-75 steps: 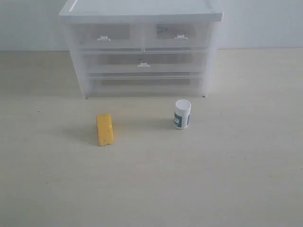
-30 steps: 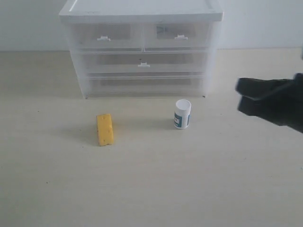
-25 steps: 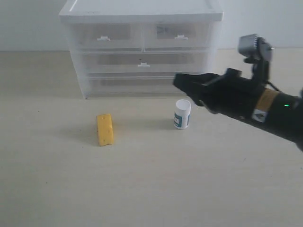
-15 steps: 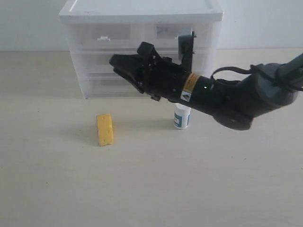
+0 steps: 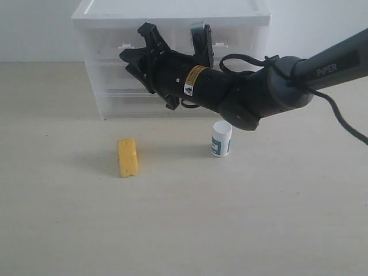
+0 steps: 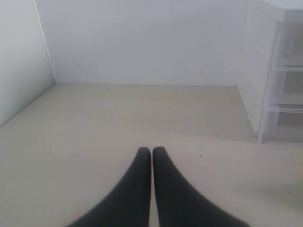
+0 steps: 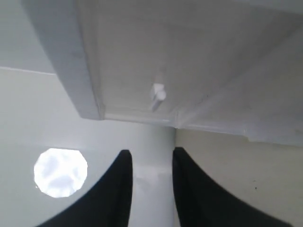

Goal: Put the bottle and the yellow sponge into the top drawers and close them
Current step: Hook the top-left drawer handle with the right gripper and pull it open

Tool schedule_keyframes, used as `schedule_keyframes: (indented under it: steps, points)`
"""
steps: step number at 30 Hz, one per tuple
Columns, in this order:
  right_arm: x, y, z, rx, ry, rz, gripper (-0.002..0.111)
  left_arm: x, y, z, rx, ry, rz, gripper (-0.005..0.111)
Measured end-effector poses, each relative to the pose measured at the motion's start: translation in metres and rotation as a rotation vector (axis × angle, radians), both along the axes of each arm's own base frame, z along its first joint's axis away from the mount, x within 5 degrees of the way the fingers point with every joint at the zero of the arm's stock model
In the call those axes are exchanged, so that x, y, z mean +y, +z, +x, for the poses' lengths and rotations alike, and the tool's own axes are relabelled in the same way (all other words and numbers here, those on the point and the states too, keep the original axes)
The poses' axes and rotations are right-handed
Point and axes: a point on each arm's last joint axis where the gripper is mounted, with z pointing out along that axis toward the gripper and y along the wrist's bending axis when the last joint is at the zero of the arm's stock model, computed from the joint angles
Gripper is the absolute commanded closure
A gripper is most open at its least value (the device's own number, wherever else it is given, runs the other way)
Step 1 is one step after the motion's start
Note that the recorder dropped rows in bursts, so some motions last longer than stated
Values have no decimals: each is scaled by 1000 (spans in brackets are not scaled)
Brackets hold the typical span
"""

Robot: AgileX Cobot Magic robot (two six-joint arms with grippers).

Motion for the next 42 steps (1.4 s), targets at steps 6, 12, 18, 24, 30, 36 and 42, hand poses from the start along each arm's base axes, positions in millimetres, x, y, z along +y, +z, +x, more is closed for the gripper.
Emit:
schedule_keyframes:
  steps: [6,12,18,24,30,36,42]
  points:
    - [9,-10,15,105,-14,99,80,0,0,0,0,0,0,103]
    - [13,-13,25,128,-35,157,80,0,0,0,0,0,0,103]
    - [15,-4,30,114,-50,202,80,0,0,0,0,0,0,103]
    - [15,-4,31,104,-105,193,91,0,0,0,0,0,0,103]
    - [16,-6,30,92,-119,175,108,0,0,0,0,0,0,103]
    - [17,-6,28,38,-62,118,108,0,0,0,0,0,0,103]
    - [14,-24,-9,-4,74,222,108,0,0,0,0,0,0,103]
